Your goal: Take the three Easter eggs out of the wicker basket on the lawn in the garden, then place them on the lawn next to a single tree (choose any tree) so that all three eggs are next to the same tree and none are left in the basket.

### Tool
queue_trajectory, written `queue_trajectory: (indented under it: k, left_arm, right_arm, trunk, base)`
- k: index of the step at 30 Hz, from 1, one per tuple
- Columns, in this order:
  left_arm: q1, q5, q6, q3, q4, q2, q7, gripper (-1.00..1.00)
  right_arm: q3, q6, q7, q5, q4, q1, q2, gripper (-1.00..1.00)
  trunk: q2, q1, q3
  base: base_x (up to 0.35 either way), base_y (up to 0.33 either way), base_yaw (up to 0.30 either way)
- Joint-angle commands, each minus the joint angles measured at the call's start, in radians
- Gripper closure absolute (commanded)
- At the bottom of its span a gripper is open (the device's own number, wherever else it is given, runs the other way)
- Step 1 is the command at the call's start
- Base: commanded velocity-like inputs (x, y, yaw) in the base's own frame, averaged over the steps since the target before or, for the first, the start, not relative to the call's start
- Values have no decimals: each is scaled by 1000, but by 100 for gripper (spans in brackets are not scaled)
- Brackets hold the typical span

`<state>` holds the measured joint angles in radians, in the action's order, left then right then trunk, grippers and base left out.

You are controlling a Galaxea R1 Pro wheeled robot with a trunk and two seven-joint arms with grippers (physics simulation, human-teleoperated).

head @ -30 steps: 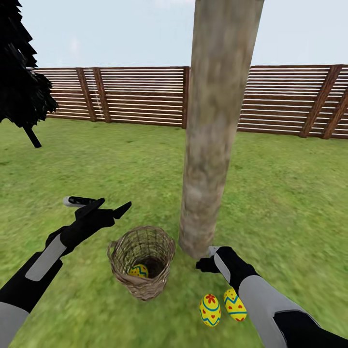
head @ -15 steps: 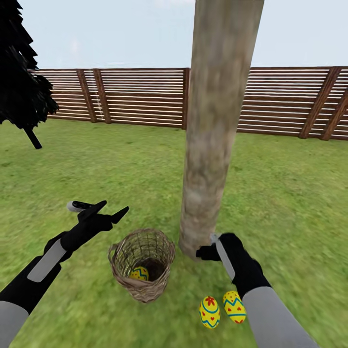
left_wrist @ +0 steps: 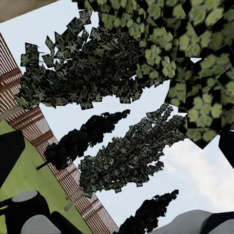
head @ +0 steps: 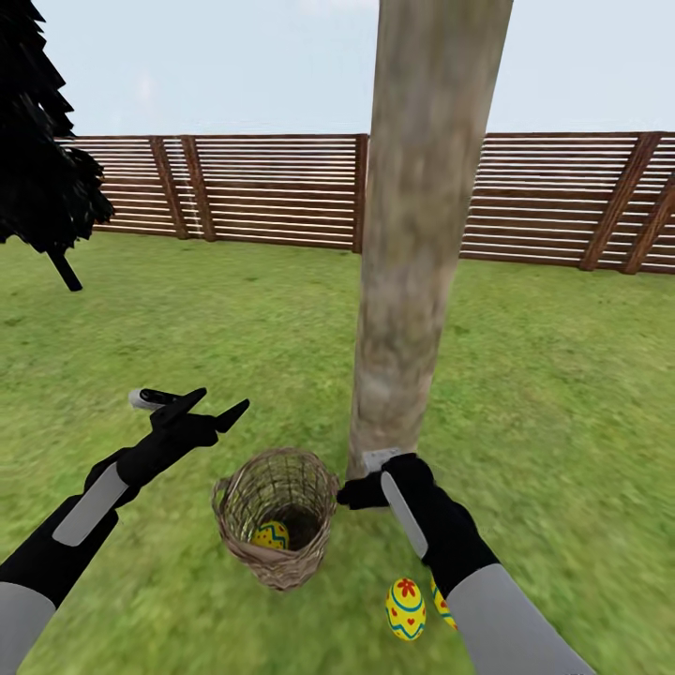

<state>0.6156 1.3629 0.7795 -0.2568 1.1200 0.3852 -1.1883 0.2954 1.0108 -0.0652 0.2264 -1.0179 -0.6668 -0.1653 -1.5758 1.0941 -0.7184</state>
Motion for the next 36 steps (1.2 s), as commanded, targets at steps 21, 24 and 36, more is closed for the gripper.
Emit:
queue_trajectory:
  k: [21, 24, 36]
  left_arm:
    - [-5, 10, -10, -7, -80, -2, -62, -100]
    - [-5, 10, -11, -7, -81, -2, -64, -100]
    - [-5, 11, -11, -7, -81, -3, -66, -100]
  right_arm:
    - [158, -3, -4, 109, -1, -5, -4, -100]
    - [159, -3, -4, 109, -1, -5, -3, -100]
    - [159, -3, -5, 111, 2, -5, -3, -100]
  trunk:
    - [49, -27, 21]
    - [49, -27, 21]
    - [49, -27, 21]
  base:
    - [0, 0, 93]
    - [0, 0, 291]
    - [25, 36, 243]
